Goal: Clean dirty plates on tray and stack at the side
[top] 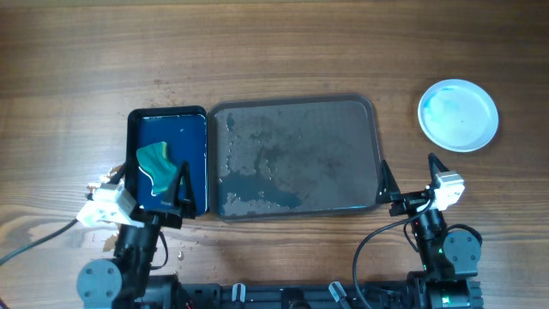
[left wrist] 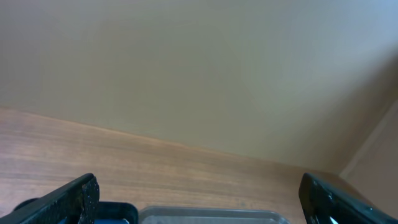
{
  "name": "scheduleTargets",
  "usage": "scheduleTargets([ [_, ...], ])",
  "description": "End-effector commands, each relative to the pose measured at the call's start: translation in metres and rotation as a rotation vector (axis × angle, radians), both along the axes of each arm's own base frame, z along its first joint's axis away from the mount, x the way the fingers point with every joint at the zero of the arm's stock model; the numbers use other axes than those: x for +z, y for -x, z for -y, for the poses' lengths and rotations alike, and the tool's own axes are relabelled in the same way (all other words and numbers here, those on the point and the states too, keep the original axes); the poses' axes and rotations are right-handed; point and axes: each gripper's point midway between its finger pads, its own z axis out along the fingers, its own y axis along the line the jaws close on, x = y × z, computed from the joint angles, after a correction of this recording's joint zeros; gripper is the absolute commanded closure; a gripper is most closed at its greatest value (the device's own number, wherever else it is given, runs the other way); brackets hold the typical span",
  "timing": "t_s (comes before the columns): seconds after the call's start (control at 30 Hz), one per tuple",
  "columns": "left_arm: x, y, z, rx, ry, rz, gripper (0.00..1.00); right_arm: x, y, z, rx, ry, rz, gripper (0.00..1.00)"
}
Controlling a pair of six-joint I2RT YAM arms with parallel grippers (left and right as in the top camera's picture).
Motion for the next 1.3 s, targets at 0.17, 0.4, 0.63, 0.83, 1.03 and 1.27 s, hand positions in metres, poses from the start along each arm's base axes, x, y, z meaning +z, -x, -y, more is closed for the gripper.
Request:
scheduleTargets([
  [0.17, -0.064, -0.015, 0.01, -0.06, -0.011, -0.081, 0.0, 0.002, 0.001, 0.0, 0.0, 0.019, 0.015, 0.0],
  [0.4, -0.117, -0.025, 0.025, -0.149, -0.013, -0.131, 0.0, 0.002, 0.001, 0.0, 0.0, 0.019, 0.015, 0.0],
  [0.63, -0.119, -0.023, 0.029, -0.173, -0.091, -0.115, 0.0, 0.002, 0.001, 0.0, 0.0, 0.019, 0.015, 0.0],
  [0.83, -0.119, -0.022, 0.033, -0.189, -0.272, -0.058, 0.0, 0.002, 0.001, 0.0, 0.0, 0.019, 0.015, 0.0],
  [1.03, -0.119, -0.024, 0.027, -0.156, -0.213, -0.082, 0.0, 0.002, 0.001, 0.0, 0.0, 0.019, 0.015, 0.0],
  [1.27, -0.119, -0.024, 0.026, -0.153, -0.212, -0.082, 0.0, 0.002, 0.001, 0.0, 0.0, 0.019, 0.015, 0.0],
])
